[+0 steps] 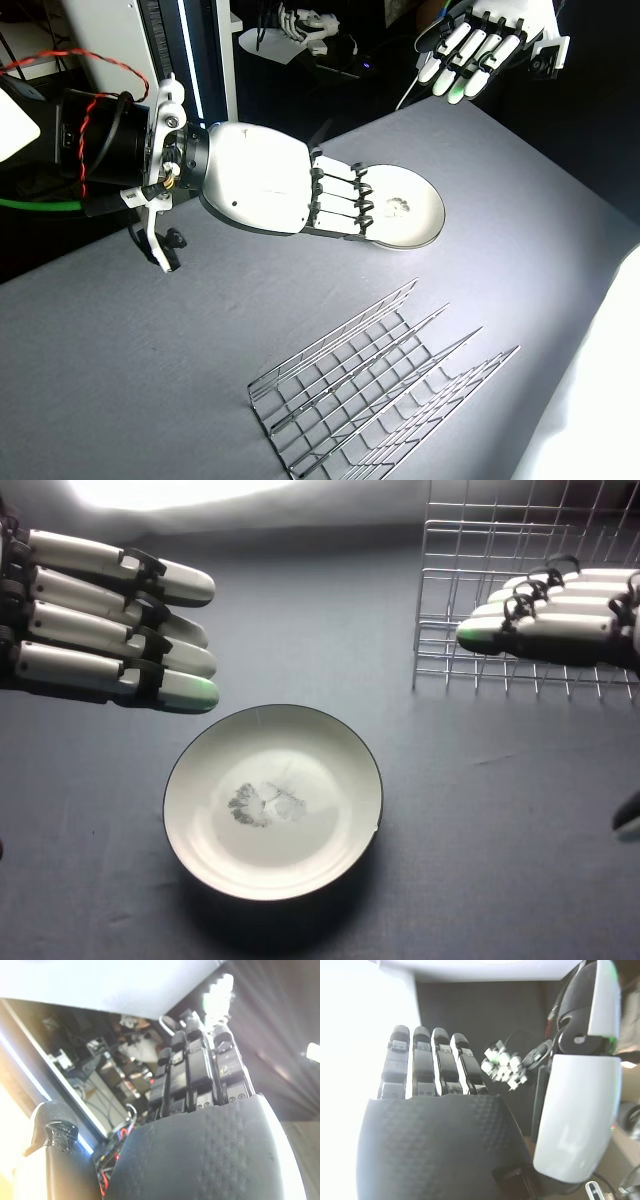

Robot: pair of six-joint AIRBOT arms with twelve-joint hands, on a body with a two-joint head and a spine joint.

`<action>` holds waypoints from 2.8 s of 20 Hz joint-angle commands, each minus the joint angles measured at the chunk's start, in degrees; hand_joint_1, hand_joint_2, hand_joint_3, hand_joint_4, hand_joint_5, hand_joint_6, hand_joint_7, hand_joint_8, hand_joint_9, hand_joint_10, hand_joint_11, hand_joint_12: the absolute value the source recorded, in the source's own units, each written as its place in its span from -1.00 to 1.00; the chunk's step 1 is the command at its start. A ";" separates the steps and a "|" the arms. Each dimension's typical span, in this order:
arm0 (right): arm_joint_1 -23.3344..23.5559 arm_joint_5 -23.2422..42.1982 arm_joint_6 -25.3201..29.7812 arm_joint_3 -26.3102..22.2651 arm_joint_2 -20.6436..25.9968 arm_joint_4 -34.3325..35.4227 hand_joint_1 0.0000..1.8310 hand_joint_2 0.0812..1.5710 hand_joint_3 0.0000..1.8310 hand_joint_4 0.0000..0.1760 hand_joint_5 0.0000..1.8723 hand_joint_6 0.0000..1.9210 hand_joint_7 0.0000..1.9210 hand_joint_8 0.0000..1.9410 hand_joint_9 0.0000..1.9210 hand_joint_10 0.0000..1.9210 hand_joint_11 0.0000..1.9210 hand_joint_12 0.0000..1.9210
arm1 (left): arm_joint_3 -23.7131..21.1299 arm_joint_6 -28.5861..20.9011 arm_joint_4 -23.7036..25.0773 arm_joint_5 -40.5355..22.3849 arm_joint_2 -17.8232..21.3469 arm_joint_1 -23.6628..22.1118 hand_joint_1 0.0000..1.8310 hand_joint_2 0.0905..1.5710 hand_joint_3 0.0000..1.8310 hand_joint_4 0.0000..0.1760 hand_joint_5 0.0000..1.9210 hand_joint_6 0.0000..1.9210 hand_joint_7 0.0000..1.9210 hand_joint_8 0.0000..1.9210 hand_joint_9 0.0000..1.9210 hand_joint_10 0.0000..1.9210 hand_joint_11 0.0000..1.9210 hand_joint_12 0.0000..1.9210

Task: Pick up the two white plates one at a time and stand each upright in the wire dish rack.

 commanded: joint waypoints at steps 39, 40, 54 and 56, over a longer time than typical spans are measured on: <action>0.94 6.28 -1.10 0.45 -2.39 1.42 -1.00 0.67 -1.00 -1.00 -1.00 -1.00 -1.00 -1.00 -1.00 -1.00 -1.00 -1.00 | 15.54 4.25 4.26 1.52 -20.45 19.19 -1.00 0.22 -1.00 -1.00 -1.00 -1.00 -1.00 -1.00 -1.00 -1.00 -1.00 -1.00; 0.88 6.28 -1.13 0.44 -2.51 1.28 -1.00 0.67 -1.00 -1.00 -1.00 -1.00 -1.00 -1.00 -1.00 -1.00 -1.00 -1.00 | 16.91 4.25 4.52 1.63 -21.32 19.33 -1.00 0.22 -1.00 -1.00 -1.00 -1.00 -1.00 -1.00 -1.00 -1.00 -1.00 -1.00; 0.36 6.71 -1.29 0.40 -2.95 1.12 -1.00 0.68 -1.00 -1.00 -1.00 -1.00 -1.00 -1.00 -1.00 -1.00 -1.00 -1.00 | 24.20 4.58 6.24 0.96 -24.54 20.78 -1.00 0.24 -0.99 -1.00 -0.99 -1.00 -1.00 -1.00 -1.00 -1.00 -1.00 -1.00; 0.34 6.87 -1.29 0.40 -2.97 1.08 -1.00 0.69 -1.00 -1.00 -1.00 -1.00 -1.00 -1.00 -1.00 -1.00 -1.00 -1.00 | 24.53 4.60 6.76 0.25 -24.46 20.78 -1.00 0.24 -0.99 -1.00 -0.99 -1.00 -1.00 -1.00 -1.00 -1.00 -1.00 -1.00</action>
